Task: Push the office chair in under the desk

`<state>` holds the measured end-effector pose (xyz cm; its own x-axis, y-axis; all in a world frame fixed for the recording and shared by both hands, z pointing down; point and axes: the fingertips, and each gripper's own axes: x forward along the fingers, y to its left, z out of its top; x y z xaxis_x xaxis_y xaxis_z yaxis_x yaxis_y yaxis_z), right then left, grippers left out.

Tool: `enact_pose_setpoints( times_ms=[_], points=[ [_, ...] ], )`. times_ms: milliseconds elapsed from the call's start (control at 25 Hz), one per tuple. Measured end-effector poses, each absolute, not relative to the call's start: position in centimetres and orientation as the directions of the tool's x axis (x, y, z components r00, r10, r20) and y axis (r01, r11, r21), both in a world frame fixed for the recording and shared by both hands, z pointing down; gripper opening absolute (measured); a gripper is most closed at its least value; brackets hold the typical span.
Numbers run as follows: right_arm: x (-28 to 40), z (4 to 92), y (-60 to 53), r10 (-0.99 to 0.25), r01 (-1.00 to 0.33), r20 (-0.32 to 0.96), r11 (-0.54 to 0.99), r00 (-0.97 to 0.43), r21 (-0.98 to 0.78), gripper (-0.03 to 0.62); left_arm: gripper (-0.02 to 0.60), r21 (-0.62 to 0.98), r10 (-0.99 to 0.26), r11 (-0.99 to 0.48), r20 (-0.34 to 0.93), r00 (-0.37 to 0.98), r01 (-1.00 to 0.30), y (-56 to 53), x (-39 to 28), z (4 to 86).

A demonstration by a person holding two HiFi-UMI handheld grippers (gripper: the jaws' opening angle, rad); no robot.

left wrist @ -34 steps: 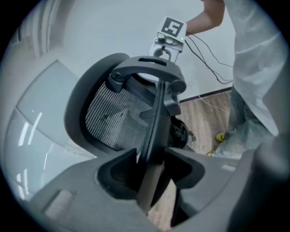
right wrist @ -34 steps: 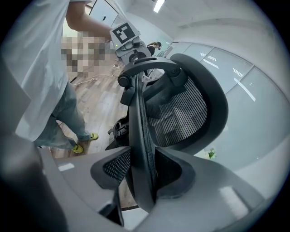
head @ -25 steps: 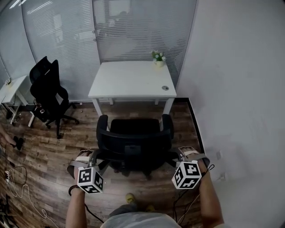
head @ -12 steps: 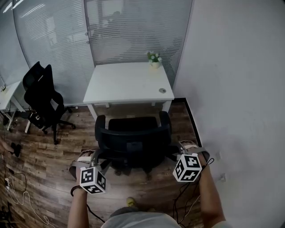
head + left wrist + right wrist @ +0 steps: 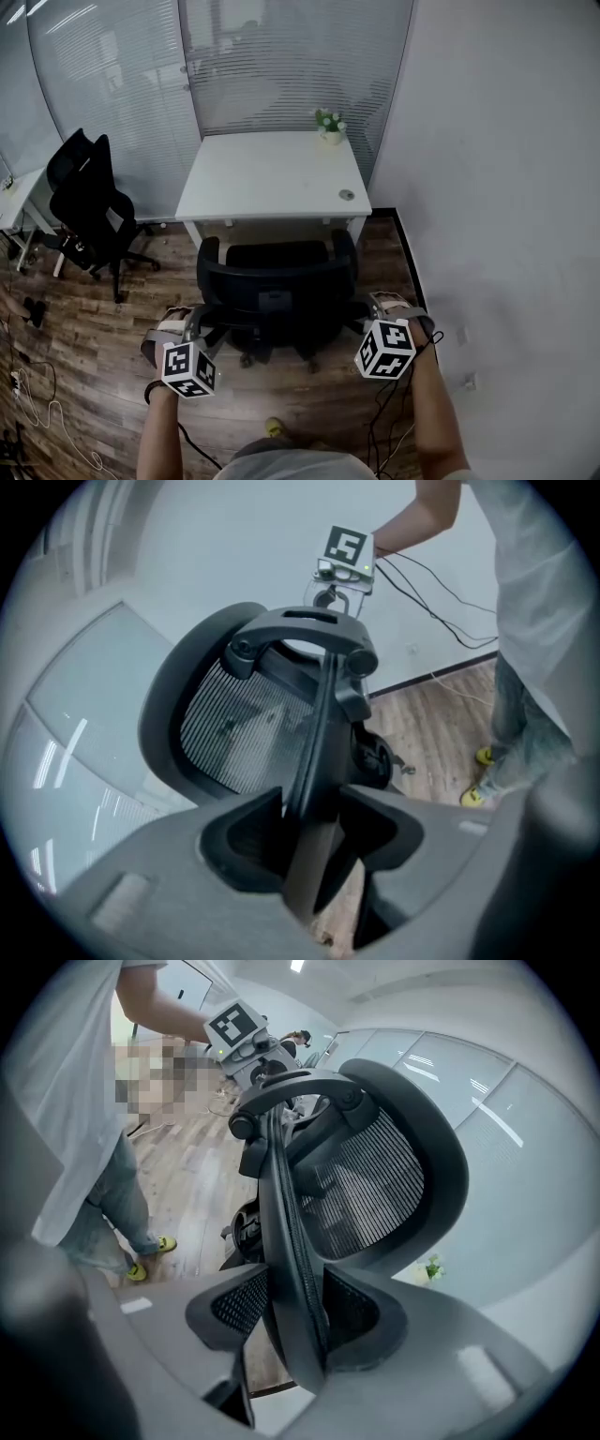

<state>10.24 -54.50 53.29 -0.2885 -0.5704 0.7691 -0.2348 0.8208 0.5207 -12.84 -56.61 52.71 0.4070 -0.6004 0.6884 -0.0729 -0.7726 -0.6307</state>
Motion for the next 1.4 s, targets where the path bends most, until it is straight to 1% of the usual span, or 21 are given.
enact_pose_setpoints(
  times_ms=[440,600,720,840,920,1040,1400],
  points=[
    [7.4,53.2,-60.7,-0.586,-0.257,0.761,0.809,-0.278,0.529,0.179,0.190,-0.637,-0.600,-0.768,0.682,0.419,-0.062,-63.4,-15.6,52.6],
    [6.8,53.2,-62.7,-0.598,-0.263,0.757,0.800,-0.264,0.539,0.179,0.196,-0.655,-0.618,-0.752,0.659,0.429,-0.077,-65.5,-16.1,52.6],
    [6.3,53.3,-63.6,-0.592,-0.258,0.755,0.805,-0.281,0.535,0.181,0.199,-0.648,-0.614,-0.758,0.668,0.421,-0.076,-66.5,-16.6,52.7],
    [5.7,53.0,-64.4,-0.616,-0.253,0.730,0.787,-0.296,0.562,0.178,0.206,-0.651,-0.614,-0.756,0.666,0.423,-0.073,-67.9,-17.0,52.5],
    [5.7,53.1,-64.7,-0.634,-0.258,0.716,0.773,-0.292,0.580,0.179,0.209,-0.646,-0.615,-0.758,0.668,0.419,-0.083,-68.3,-17.0,52.7],
    [5.5,53.2,-64.6,-0.622,-0.246,0.723,0.783,-0.301,0.571,0.179,0.213,-0.641,-0.619,-0.761,0.669,0.411,-0.104,-68.2,-17.2,52.9],
    [5.2,53.1,-64.6,-0.640,-0.243,0.705,0.768,-0.305,0.592,0.179,0.218,-0.660,-0.639,-0.742,0.646,0.419,-0.114,-68.4,-17.4,52.7]
  ],
)
